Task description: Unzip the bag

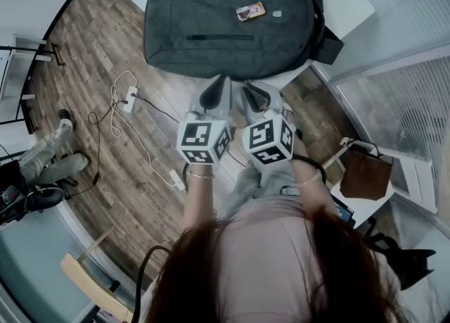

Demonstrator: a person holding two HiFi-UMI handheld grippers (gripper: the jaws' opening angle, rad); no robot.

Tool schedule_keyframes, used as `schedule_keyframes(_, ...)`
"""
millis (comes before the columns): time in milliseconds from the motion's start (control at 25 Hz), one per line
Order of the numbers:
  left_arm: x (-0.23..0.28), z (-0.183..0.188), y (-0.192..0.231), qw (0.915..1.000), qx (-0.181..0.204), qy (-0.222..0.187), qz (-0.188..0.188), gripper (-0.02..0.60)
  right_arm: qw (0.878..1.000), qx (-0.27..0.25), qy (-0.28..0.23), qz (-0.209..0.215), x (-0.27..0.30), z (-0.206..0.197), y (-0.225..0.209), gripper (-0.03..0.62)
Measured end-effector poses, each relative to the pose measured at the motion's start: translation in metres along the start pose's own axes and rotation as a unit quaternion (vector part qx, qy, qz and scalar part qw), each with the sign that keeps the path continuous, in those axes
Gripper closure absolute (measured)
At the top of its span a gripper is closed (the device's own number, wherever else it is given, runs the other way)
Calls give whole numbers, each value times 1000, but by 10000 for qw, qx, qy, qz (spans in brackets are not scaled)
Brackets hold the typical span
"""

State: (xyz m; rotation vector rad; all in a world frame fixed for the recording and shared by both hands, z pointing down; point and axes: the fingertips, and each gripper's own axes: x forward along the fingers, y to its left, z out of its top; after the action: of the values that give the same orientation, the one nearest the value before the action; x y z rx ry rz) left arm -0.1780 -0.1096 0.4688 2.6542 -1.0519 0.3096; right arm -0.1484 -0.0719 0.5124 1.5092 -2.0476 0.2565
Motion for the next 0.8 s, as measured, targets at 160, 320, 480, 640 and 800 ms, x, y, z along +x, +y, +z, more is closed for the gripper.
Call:
schedule_keyframes(160, 6, -8, 5, 9999, -45, 165, -20, 571, 9999, -75, 92, 7, 5, -1, 1, 545)
schedule_keyframes(320, 11, -12, 12, 9994, -205, 279, -58, 571, 9995, -231, 208, -30, 10, 0, 3, 545)
schedule_keyframes(480, 17, -14, 15, 9987, -329, 380, -86, 572, 9991, -309, 276, -80, 14, -1, 3, 553)
schedule_keyframes(640, 19, -17, 16, 9982, -431, 418, -53, 572, 9988, -347, 305, -147, 14, -2, 0, 582)
schedule_keyframes(800, 21, -19, 17, 9981, -416, 454, 4, 572, 9992, -271, 287, -97, 13, -2, 0, 583)
